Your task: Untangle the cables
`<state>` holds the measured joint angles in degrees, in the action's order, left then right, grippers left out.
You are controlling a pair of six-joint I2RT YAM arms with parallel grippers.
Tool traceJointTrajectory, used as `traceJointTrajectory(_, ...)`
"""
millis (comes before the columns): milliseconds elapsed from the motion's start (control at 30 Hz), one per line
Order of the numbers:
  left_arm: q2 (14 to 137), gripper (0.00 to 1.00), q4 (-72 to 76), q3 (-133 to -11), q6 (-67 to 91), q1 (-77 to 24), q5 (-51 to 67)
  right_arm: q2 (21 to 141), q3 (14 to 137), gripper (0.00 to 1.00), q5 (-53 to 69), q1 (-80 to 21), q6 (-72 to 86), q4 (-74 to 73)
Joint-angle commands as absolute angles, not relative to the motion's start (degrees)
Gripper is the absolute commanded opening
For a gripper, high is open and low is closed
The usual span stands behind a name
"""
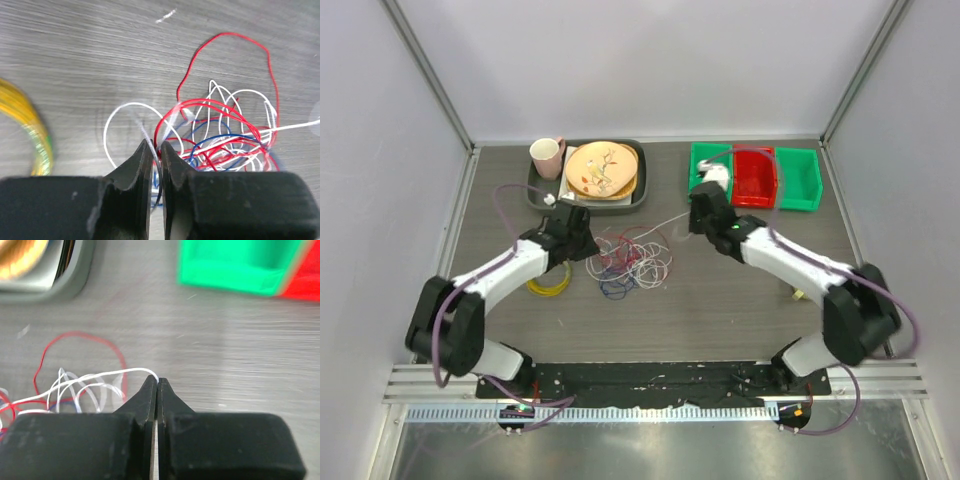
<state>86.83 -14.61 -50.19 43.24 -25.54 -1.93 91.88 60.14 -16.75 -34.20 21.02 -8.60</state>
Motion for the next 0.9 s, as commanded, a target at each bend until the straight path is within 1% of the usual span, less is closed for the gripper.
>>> traceJointTrajectory(0, 73.8, 0.15, -23.9, -47.8, 45.3, -24.6, -13.2, 74.9, 56.1, 0.01, -40.8, -29.7, 23.9, -14.6)
traceJointTrajectory(33, 71.9, 0.14, -25.1, -47.4, 46.1, -24.1, -15.7, 72.0, 53.9, 0.01, -43.2, -28.3, 24.3, -15.3)
traceJointTrajectory(67, 69.7, 0.14, -27.4, -46.9, 46.6, -24.0, -17.1, 67.2, 52.9, 0.01, -43.6, -24.0, 25.3, -16.1)
traceJointTrajectory(200, 60.7, 0.15, -34.4, -46.9, 48.2, -23.1, -25.0, 55.3, 49.4, 0.01, -41.7, -13.8, 26.5, -19.8)
traceJointTrajectory(267, 58.8, 0.16, -36.9, -47.4, 48.3, -22.9, -27.6, 50.1, 48.2, 0.01, -41.1, -11.6, 26.5, -20.0)
traceJointTrajectory(333, 56.6, 0.13, -37.8, -47.6, 48.5, -22.9, -28.6, 48.1, 48.2, 0.01, -41.1, -11.3, 26.3, -20.2)
traceJointTrajectory(400, 55.7, 0.0, -39.4, -47.7, 49.7, -22.9, -30.3, 47.2, 48.7, 0.01, -41.0, -11.1, 25.8, -20.9)
traceJointTrajectory(433, 55.4, 0.0, -39.5, -47.7, 49.6, -22.9, -30.4, 47.1, 49.3, 0.01, -40.5, -11.0, 25.4, -21.0)
traceJointTrajectory(533, 55.5, 0.0, -42.0, -48.6, 49.8, -22.8, -33.0, 47.2, 51.0, 0.01, -44.8, -10.7, 24.8, -22.0)
traceJointTrajectory(567, 55.5, 0.0, -44.0, -49.5, 50.6, -22.5, -35.6, 47.4, 51.6, 0.01, -46.9, -10.5, 24.8, -22.9)
traceJointTrajectory(667, 55.5, 0.0, -45.1, -50.4, 51.0, -22.2, -36.2, 47.9, 54.9, 0.01, -46.5, -9.2, 24.0, -24.0)
traceJointTrajectory(700, 55.4, 0.02, -44.0, -50.2, 49.4, -22.1, -33.0, 48.1, 57.7, 0.01, -43.3, -9.1, 23.2, -23.8)
traceJointTrajectory(767, 55.4, 0.13, -36.2, -48.5, 44.9, -22.1, -25.4, 48.6, 60.4, 0.01, -34.0, -9.1, 19.4, -20.9)
traceJointTrajectory(800, 55.5, 0.33, -33.2, -47.9, 40.7, -22.1, -15.3, 48.8, 61.6, 0.01, -21.7, -9.1, 18.0, -19.9)
traceJointTrajectory(867, 56.7, 0.6, -23.6, -46.6, 36.3, -22.2, -4.0, 50.1, 65.7, 0.01, -10.8, -9.1, 16.1, -17.9)
